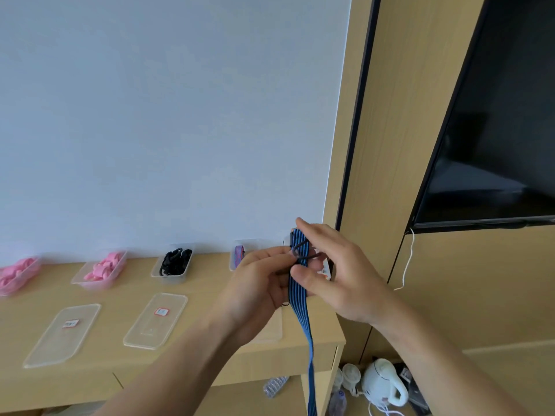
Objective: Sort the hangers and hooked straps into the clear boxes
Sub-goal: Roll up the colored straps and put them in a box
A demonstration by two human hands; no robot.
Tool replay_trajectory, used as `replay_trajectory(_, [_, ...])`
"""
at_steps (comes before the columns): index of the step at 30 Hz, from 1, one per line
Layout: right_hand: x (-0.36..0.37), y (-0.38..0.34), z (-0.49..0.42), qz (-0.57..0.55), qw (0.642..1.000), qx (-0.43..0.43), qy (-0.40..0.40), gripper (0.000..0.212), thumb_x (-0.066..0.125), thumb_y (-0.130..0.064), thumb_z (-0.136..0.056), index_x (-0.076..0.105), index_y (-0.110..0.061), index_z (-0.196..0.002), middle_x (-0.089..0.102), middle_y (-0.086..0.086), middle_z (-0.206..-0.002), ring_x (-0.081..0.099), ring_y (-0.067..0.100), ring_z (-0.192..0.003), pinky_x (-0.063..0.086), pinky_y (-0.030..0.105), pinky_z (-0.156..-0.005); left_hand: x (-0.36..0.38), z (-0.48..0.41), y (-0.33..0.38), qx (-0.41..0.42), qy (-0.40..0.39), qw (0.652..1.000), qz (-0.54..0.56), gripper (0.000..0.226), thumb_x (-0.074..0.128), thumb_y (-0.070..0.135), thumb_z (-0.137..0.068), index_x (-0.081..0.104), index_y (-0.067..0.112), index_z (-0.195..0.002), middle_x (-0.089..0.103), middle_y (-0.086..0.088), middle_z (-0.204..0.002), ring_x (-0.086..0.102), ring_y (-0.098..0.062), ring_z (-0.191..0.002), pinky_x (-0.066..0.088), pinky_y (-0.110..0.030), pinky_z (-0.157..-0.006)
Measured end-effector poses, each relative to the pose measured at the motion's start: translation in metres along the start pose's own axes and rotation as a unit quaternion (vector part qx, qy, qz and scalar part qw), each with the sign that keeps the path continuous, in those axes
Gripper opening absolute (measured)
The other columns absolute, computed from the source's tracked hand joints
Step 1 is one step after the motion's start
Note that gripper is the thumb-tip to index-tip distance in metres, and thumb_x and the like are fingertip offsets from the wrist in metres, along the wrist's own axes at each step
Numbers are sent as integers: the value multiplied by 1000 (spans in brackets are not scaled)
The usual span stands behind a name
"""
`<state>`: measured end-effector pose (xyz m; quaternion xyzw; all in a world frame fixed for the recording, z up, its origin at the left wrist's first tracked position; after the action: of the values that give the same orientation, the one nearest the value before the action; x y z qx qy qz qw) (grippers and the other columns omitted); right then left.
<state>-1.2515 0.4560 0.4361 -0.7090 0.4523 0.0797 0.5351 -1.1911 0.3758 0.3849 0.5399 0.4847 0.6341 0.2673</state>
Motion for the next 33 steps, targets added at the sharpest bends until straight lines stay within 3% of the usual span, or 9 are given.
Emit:
replay_trajectory(2, [7, 3, 0, -98, 994, 23, -49, 98, 54, -81, -81, 35, -21, -156, 49, -20, -142, 59, 14, -122, 50, 28, -97, -1, -1, 0, -5, 3, 1000, 22, 30, 50, 6, -102, 77, -3, -109, 74, -26, -113, 77, -30, -93, 62, -36, -77])
replay_trajectory(5, [-1, 10, -3, -223, 973, 57, 12, 64, 68, -62, -84, 57, -31, -140, 65, -15, -111, 62, 14, -81, 54, 25, -70, 1, -4, 0, -11, -1, 1000, 18, 31, 46, 3, -104, 70, -9, -118, 73, -30, -110, 76, -30, -83, 63, -35, -77])
replay_trajectory(7, [-10, 12, -4, -155, 984, 50, 69, 44, 76, -39, -85, 64, -39, -128, 67, 0, -111, 63, 12, -89, 56, 20, -67, 6, -5, 0, -10, -19, 1000, 8, 32, 48, 3, -101, 71, -7, -122, 75, -25, -109, 76, -29, -85, 63, -38, -83])
replay_trajectory(10, [-15, 14, -6, -151, 982, 44, 101, 47, 83, -20, -84, 66, -44, -121, 66, 6, -110, 63, 8, -90, 57, 16, -64, 8, -7, 2, -9, -36, 999, 20, 40, 41, -3, -97, 68, -7, -127, 72, -27, -119, 74, -33, -100, 61, -44, -92])
replay_trajectory(15, [-27, 16, -12, -69, 987, 46, 138, 47, 90, -28, -74, 69, -40, -114, 72, -16, -96, 64, 6, -82, 53, 19, -74, 9, -7, 1, 7, -54, 998, -19, 50, 53, -7, -82, 65, -6, -131, 70, -31, -122, 70, -42, -108, 57, -47, -101])
replay_trajectory(22, [-27, 22, -17, -216, 961, 84, 153, 18, 67, -30, -95, 80, -18, -95, 78, 4, -87, 75, 15, -79, 59, 24, -63, -15, -16, 0, 32, 59, 990, -127, 28, 50, -14, -101, 58, -5, -125, 79, -19, -107, 77, -33, -99, 61, -49, -93])
replay_trajectory(26, [-17, 19, -22, -226, 969, 63, 83, 17, 74, -21, -88, 81, -7, -95, 77, 14, -96, 70, 38, -96, 55, 60, -84, -33, -18, 7, 48, 122, 980, -149, 11, 56, -11, -100, 57, -10, -111, 79, -19, -90, 79, -29, -82, 65, -37, -66])
replay_trajectory(29, [-8, 24, -23, -229, 970, 75, 33, 27, 80, -33, -76, 82, -15, -96, 77, -2, -110, 68, 12, -112, 53, 38, -94, -43, -19, 11, 56, 155, 970, -176, 9, 64, -5, -98, 62, -3, -106, 79, -20, -85, 79, -32, -77, 62, -33, -61])
replay_trajectory(33, [7, 21, -24, -257, 964, 54, -35, 25, 84, -22, -78, 81, -25, -103, 75, -6, -117, 64, 8, -122, 52, 24, -97, -51, -22, 10, 49, 176, 965, -190, 14, 61, 0, -96, 65, 8, -106, 74, -24, -79, 77, -34, -66, 61, -37, -58])
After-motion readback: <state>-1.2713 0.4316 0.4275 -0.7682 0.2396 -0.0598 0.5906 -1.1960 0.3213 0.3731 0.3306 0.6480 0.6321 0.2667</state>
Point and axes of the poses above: each hand's wrist, its own z-axis away from the middle knuckle, its own x-axis out of the palm, y = z × x, the point moved 10 cm from there along -z, towards the middle knuckle
